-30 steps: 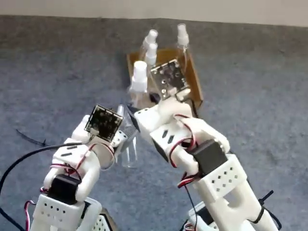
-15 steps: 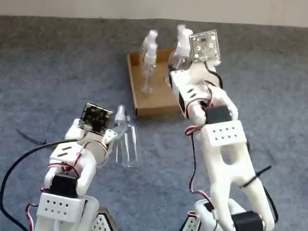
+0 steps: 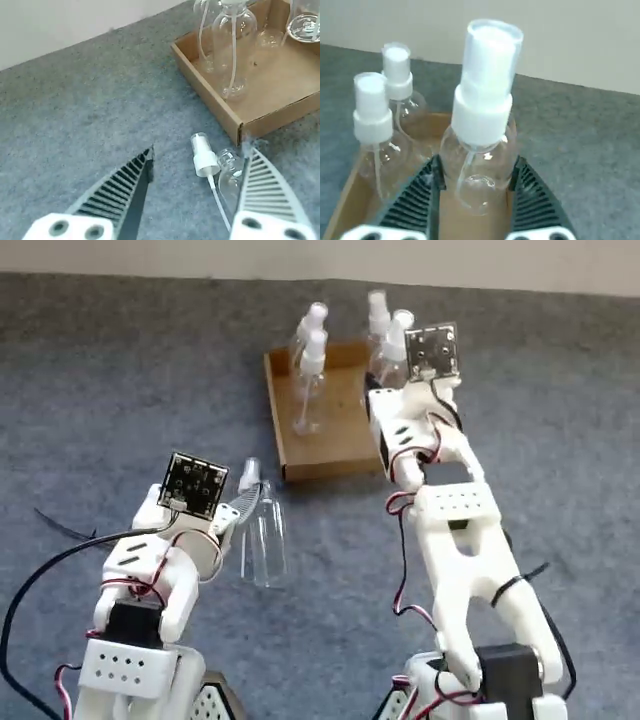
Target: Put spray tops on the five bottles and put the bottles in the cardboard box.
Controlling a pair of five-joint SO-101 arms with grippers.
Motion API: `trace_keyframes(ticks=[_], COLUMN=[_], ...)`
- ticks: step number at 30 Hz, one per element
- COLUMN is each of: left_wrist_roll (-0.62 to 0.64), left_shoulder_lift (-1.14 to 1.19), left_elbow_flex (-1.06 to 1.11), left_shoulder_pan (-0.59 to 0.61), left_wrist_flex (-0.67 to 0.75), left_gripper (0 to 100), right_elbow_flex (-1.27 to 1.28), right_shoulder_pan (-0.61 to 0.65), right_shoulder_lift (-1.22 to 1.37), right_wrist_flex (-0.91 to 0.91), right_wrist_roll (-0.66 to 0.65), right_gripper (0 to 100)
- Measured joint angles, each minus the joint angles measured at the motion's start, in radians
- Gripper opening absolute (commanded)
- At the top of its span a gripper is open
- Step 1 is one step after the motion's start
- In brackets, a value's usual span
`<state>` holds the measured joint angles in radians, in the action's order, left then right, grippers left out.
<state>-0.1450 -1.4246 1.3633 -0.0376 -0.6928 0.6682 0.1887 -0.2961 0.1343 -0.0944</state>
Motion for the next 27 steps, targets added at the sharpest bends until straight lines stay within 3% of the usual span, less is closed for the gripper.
trace_keyframes(ticks=[11,27], left_wrist_roll=[0.0,0.0], left_shoulder_lift=[0.0,0.0], left_elbow_flex=[0.0,0.0], left_shoulder_pan=[0.0,0.0], left_wrist_flex=[0.0,0.0], left_gripper=[26,26], right_elbow_flex=[0.002,0.002], right_shoulder_pan=[-0.005,-0.005], right_shoulder_lift=[0.21,0.287], right_wrist_flex=[-0.137,-0.204], right_wrist_roll=[0.0,0.0], right_gripper=[0.4,0.4])
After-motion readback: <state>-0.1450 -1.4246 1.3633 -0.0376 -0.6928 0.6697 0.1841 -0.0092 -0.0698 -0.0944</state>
